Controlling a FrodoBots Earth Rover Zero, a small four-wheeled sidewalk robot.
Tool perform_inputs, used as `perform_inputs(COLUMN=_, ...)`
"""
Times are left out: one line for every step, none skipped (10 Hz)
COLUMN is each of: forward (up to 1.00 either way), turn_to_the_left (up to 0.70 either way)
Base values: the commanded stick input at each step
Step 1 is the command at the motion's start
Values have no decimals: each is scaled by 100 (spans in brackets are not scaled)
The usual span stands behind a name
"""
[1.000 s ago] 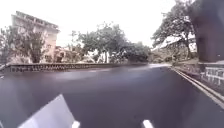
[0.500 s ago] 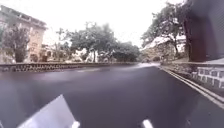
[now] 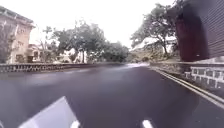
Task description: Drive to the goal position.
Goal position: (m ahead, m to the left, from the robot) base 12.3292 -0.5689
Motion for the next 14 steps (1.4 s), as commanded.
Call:
perform_inputs(forward=70, turn_to_the_left=-35)
perform_inputs(forward=70, turn_to_the_left=-35)
perform_inputs(forward=70, turn_to_the_left=-35)
perform_inputs(forward=70, turn_to_the_left=-35)
perform_inputs(forward=70, turn_to_the_left=-35)
perform_inputs(forward=70, turn_to_the_left=-35)
perform_inputs(forward=70, turn_to_the_left=-35)
perform_inputs(forward=70, turn_to_the_left=-35)
perform_inputs(forward=70, turn_to_the_left=-35)
perform_inputs(forward=70, turn_to_the_left=-35)
perform_inputs(forward=70, turn_to_the_left=-35)
perform_inputs(forward=70, turn_to_the_left=-35)
perform_inputs(forward=70, turn_to_the_left=-28)
perform_inputs(forward=70, turn_to_the_left=-13)
